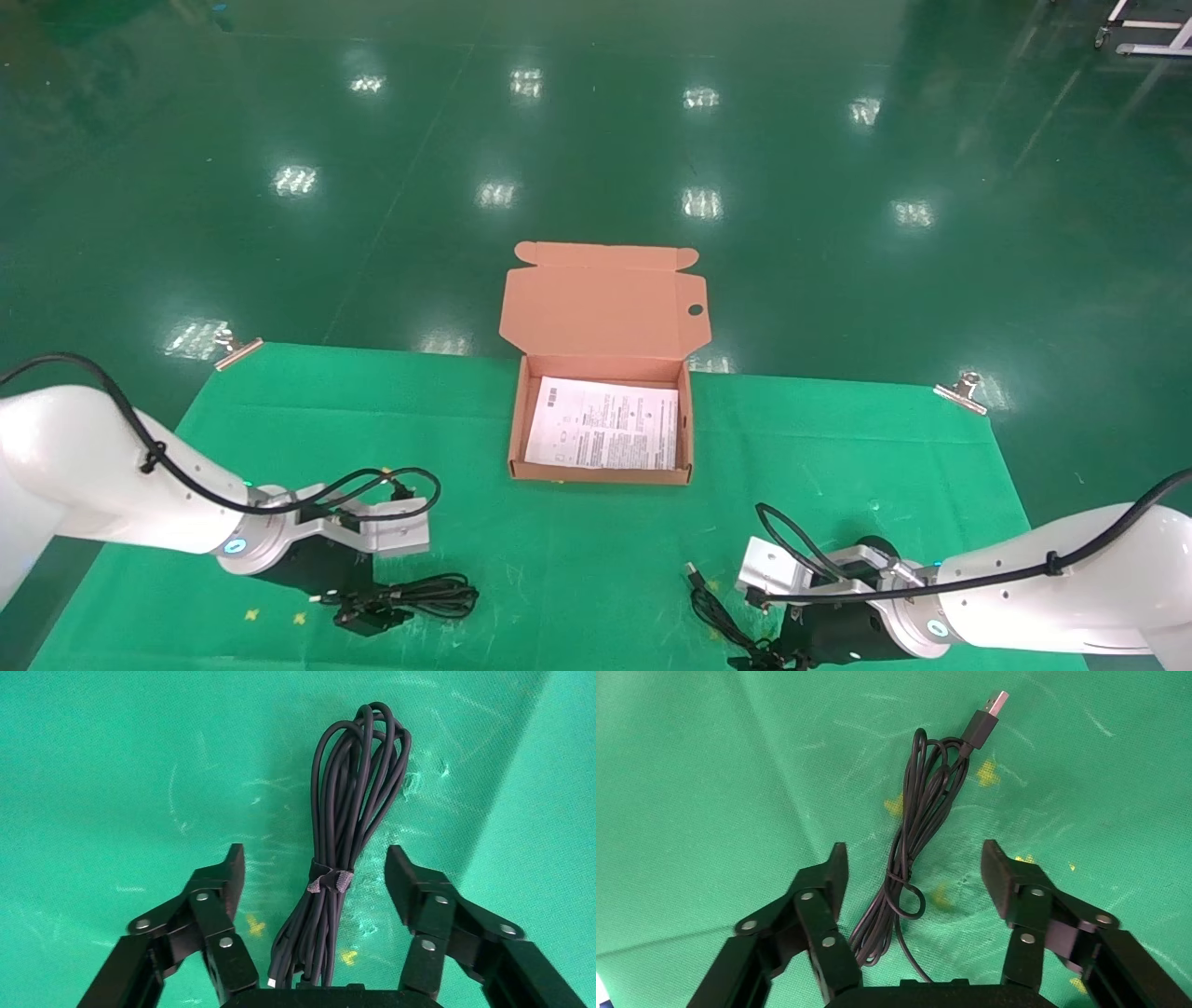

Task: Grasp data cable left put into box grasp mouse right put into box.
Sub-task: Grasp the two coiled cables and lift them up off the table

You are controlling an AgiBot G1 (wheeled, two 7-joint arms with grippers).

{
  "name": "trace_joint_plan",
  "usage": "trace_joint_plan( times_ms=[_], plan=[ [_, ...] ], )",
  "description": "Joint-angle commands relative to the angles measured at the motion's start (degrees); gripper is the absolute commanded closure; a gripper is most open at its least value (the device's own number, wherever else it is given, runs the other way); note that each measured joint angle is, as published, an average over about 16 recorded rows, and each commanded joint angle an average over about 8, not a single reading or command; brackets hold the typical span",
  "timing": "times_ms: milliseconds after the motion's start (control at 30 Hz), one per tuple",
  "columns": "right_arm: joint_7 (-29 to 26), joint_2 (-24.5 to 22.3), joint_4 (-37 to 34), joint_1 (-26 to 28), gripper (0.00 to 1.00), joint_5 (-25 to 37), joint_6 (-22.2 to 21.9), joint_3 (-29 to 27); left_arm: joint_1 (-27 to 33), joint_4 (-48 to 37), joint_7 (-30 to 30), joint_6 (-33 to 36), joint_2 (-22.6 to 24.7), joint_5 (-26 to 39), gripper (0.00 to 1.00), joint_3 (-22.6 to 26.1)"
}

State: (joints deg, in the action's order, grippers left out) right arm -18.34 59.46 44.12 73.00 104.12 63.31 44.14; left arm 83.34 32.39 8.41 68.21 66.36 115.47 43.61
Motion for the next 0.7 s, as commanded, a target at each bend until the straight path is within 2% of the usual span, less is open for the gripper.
trace_joint_plan(
  times_ms=[33,700],
  plan=[
    [-0.02,-0.04,0.07,0.01,1.0,0.03,0.02,0.01,-0.01,0.07,0.03,0.02,-0.02,0.04,1.0,0.02],
    [-0.1,-0.13,0.29,0.04,1.0,0.14,0.1,0.08,-0.08,0.29,0.1,0.09,-0.09,0.16,1.0,0.09]
  ],
)
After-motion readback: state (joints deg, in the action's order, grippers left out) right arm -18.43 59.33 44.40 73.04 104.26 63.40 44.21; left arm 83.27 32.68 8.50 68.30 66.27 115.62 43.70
